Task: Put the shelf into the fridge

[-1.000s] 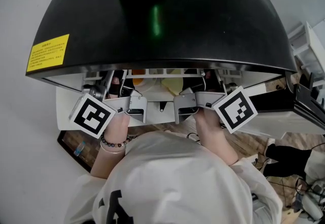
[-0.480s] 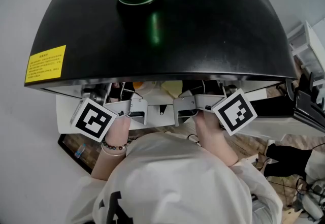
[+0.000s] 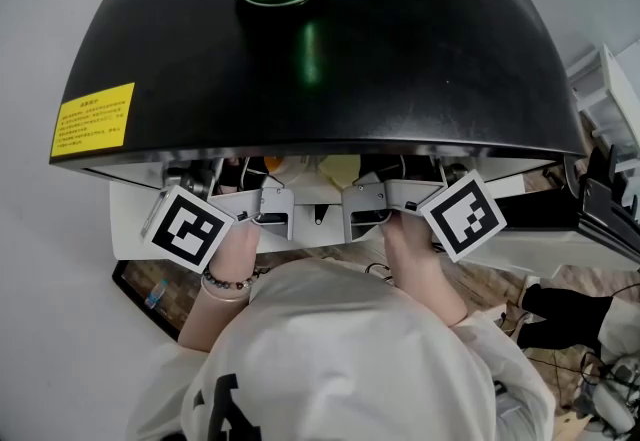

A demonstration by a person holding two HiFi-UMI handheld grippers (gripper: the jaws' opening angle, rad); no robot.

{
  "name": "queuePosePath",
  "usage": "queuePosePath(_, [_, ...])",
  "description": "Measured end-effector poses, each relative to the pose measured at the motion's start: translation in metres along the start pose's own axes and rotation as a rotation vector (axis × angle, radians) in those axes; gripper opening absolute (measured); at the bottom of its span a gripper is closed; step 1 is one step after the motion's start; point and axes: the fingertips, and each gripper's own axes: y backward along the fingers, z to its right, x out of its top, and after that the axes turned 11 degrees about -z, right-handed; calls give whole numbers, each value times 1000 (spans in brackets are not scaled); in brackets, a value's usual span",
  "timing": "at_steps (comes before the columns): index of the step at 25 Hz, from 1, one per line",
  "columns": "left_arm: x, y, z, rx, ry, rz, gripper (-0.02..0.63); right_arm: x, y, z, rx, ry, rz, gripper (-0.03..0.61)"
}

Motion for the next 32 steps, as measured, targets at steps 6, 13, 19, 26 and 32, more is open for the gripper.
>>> queuePosePath(6, [0, -1, -2, 9, 3, 7, 213, 0, -1, 2, -11, -5, 2, 117])
queuePosePath(13, [0, -1, -3, 22, 7, 14, 213, 1, -1, 2, -16, 1, 5, 112])
queuePosePath(19, [1, -1, -2, -17, 41, 36, 218, 2, -1, 4, -7, -42, 20, 112])
queuePosePath(26, [-3, 18, 0, -11, 15, 61, 229, -7, 12, 5, -11, -112, 34, 143])
queuePosePath(32, [-9, 40, 4, 19, -68, 37, 229, -13, 31, -1, -15, -76, 46, 150])
